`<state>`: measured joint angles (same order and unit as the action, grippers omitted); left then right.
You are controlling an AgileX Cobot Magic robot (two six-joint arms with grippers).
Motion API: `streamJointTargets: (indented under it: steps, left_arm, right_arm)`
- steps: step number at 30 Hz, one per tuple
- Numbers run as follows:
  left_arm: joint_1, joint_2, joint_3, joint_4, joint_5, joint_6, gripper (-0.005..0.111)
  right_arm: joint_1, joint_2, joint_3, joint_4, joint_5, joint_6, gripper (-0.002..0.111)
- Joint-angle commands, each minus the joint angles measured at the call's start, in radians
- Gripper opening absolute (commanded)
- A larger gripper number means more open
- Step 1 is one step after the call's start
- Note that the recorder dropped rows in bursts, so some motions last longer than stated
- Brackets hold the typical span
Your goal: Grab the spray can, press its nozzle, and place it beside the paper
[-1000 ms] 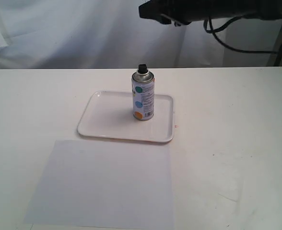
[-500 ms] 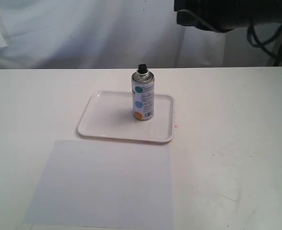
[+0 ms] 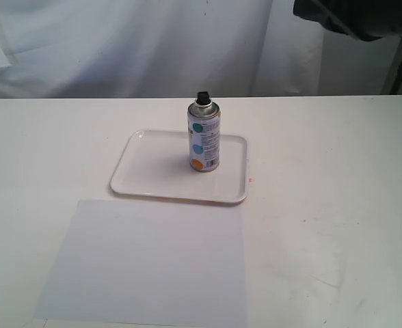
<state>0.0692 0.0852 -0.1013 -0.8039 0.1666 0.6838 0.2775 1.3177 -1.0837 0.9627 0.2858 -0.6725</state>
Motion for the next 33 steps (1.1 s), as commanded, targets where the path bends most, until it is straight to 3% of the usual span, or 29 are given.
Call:
streamJointTargets:
  steps: [1,13,17,22,24,33]
  left_arm:
    - [0.001,-0.007,0.003,-0.005,-0.001,0.005,0.0]
    - [0.001,-0.007,0.003,-0.005,-0.005,0.005,0.0]
    - [0.001,-0.007,0.003,-0.005,-0.005,0.005,0.0]
    - [0.001,-0.007,0.003,-0.001,-0.005,0.005,0.0]
    - [0.001,-0.007,0.003,-0.001,-0.005,0.005,0.0]
    - [0.001,-0.007,0.003,-0.001,-0.005,0.005,0.0]
  right_arm:
    - [0.001,-0.046,0.008,-0.109,-0.007,-0.007,0.0]
    - [-0.091,-0.21,0.023,-0.223,0.188,0.021,0.0]
    - [-0.205,-0.35,0.112,-0.223,0.207,0.021,0.0]
    - [-0.432,-0.649,0.354,-0.223,0.104,0.021,0.0]
    - [-0.471,-0.75,0.427,-0.25,0.081,0.021,0.0]
    - [-0.474,-0.94,0.535,-0.297,0.111,0.021,0.0]
